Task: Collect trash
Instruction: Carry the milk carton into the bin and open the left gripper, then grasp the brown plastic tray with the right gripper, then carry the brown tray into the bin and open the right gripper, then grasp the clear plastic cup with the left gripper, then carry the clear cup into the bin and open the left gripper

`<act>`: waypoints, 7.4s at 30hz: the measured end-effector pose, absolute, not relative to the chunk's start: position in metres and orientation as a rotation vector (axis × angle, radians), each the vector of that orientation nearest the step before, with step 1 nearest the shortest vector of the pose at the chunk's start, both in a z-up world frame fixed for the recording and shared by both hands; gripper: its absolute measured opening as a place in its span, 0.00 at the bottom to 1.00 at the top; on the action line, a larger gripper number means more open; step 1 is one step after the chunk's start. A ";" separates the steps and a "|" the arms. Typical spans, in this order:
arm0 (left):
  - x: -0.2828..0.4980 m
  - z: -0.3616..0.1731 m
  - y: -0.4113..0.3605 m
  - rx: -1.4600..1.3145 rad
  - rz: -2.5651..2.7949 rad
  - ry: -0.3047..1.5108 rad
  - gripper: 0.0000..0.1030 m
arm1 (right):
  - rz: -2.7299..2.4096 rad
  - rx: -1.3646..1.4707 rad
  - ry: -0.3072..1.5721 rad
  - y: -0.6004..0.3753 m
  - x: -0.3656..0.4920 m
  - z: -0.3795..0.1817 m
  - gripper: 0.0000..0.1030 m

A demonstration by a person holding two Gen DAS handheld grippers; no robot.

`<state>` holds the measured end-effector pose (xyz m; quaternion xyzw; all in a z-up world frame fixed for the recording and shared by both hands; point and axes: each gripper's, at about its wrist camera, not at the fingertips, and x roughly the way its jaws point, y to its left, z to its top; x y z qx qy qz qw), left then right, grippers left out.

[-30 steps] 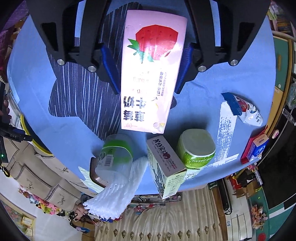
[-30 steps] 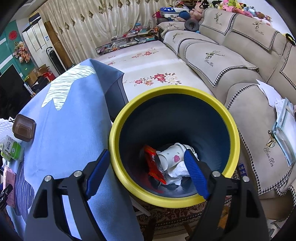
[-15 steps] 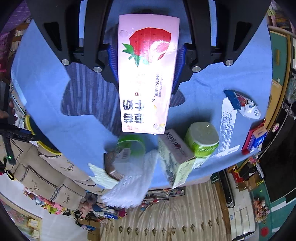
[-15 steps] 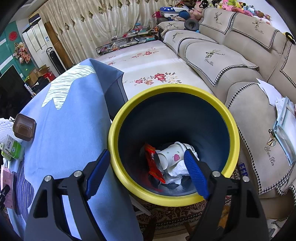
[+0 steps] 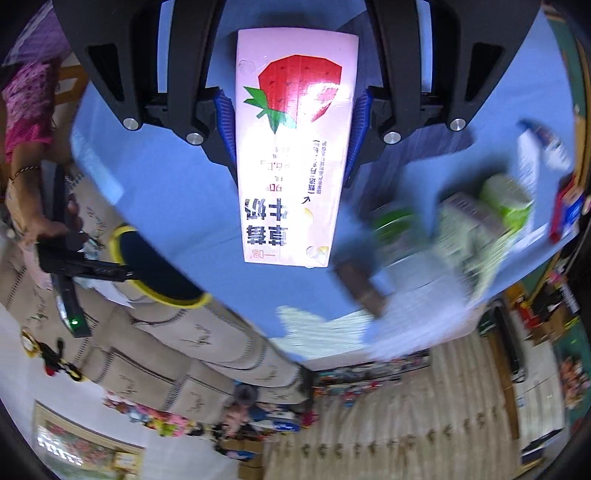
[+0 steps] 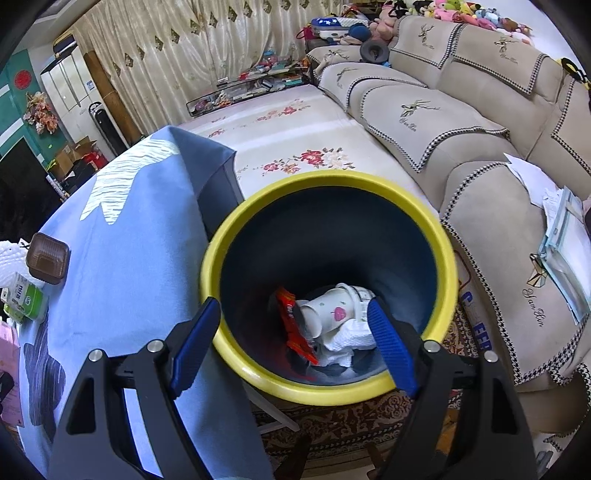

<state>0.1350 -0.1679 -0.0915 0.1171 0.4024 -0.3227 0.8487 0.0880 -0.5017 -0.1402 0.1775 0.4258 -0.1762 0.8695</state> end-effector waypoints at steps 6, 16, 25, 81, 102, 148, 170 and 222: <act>0.137 -0.089 -0.253 0.313 -0.806 0.855 0.48 | -0.412 0.375 0.883 -0.519 0.071 -0.141 0.75; 0.155 -0.098 -0.405 0.354 -0.934 0.925 0.48 | -0.520 0.389 0.855 -0.559 0.025 -0.136 0.75; 0.190 -0.135 -0.486 0.292 -0.916 1.046 0.49 | -0.566 0.421 0.865 -0.585 0.010 -0.146 0.76; 0.165 -0.074 -0.004 -0.080 -0.240 0.524 0.90 | 0.168 -0.165 0.891 -0.220 0.253 -0.116 0.41; 0.166 -0.080 -0.012 -0.051 -0.254 0.537 0.90 | 0.088 0.056 0.811 -0.307 0.176 -0.085 0.04; 0.184 -0.107 -0.068 0.036 -0.388 0.740 0.90 | -0.308 0.289 0.963 -0.474 0.139 -0.148 0.44; 0.255 -0.128 -0.137 0.076 -0.419 0.855 0.76 | -0.282 0.332 0.952 -0.480 0.134 -0.155 0.45; 0.186 -0.146 -0.493 0.280 -0.929 0.987 0.51 | -0.504 0.459 0.864 -0.585 0.023 -0.158 0.45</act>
